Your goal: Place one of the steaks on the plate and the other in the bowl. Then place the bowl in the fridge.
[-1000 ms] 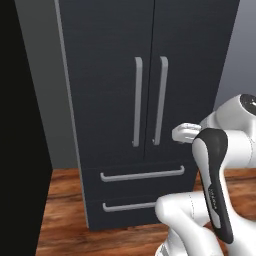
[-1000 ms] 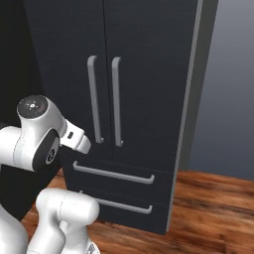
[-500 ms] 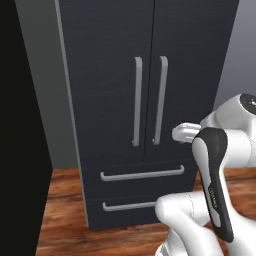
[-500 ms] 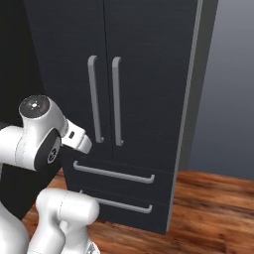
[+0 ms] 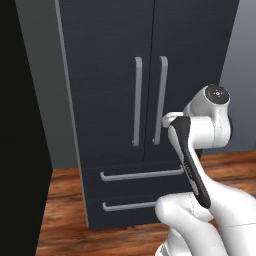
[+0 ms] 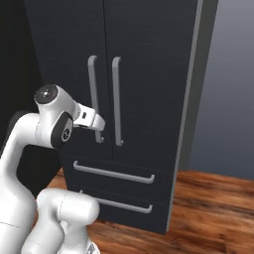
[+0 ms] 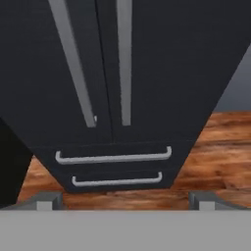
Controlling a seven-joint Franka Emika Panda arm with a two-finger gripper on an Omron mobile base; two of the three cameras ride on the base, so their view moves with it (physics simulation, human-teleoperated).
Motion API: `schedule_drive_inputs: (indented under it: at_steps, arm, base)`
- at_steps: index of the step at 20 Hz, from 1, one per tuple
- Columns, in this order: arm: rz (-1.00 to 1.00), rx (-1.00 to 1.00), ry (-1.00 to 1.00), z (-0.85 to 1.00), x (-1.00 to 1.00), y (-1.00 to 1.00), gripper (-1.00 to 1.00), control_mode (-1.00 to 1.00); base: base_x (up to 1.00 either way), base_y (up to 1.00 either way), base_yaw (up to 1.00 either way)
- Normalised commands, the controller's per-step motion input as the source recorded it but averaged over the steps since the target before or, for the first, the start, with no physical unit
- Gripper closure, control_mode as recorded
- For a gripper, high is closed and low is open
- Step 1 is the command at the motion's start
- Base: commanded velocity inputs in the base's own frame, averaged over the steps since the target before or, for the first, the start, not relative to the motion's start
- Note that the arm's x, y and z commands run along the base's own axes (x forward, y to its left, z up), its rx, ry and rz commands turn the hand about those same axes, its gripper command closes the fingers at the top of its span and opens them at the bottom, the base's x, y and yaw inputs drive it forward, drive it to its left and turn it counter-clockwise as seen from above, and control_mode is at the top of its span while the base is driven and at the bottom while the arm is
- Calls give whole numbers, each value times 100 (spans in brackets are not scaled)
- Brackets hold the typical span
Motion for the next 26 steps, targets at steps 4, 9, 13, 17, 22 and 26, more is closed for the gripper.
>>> schedule_drive_inputs:
  at_steps: [4, 9, 13, 17, 22, 26]
  arm:
    - [10, -11, -18, 0, 72, -23, -100, -100]
    - [14, 5, -3, 0, 45, -36, -100, -100]
    - [1, 1, 0, -2, 49, -6, -100, -100]
    - [-3, -3, 0, -3, 61, 26, -100, -100]
    - [-5, -2, 0, -2, 67, 17, -100, -100]
    - [0, 0, 0, -3, 69, 0, -100, -100]
  base:
    - [0, 0, 0]
    - [0, 0, 0]
    - [0, 0, 0]
    - [0, 0, 0]
    - [0, 0, 0]
    - [0, 0, 0]
